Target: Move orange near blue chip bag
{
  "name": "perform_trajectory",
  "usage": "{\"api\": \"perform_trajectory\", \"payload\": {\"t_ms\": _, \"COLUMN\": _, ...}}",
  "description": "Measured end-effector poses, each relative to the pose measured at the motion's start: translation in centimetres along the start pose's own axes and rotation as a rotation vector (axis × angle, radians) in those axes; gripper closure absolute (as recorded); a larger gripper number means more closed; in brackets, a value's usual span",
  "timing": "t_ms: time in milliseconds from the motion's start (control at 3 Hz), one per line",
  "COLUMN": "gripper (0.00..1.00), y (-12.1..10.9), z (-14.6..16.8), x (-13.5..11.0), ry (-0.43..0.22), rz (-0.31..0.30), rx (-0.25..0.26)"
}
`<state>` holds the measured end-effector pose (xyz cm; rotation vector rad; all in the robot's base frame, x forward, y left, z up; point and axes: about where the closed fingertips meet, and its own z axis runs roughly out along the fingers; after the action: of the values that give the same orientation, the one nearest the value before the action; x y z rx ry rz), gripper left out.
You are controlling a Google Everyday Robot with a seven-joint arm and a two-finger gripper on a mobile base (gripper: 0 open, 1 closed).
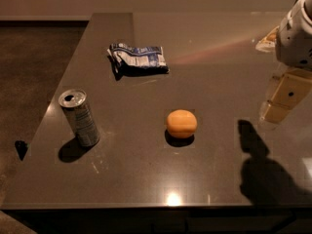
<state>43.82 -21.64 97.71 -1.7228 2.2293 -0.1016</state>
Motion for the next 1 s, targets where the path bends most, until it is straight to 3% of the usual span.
{"api": "perform_trajectory", "payload": {"t_ms": 333, "gripper": 0.00, "y": 0.0, "z": 0.0, "x": 0.0, "ry": 0.000, "rz": 0.000, "rx": 0.000}}
{"api": "perform_trajectory", "payload": {"t_ms": 667, "gripper": 0.00, "y": 0.0, "z": 1.3, "x": -1.5, "ry": -0.028, "rz": 0.017, "rx": -0.016}}
{"api": "perform_trajectory", "payload": {"t_ms": 1000, "gripper": 0.00, "y": 0.5, "z": 4.3, "x": -4.8, "ry": -0.083, "rz": 0.019, "rx": -0.060}}
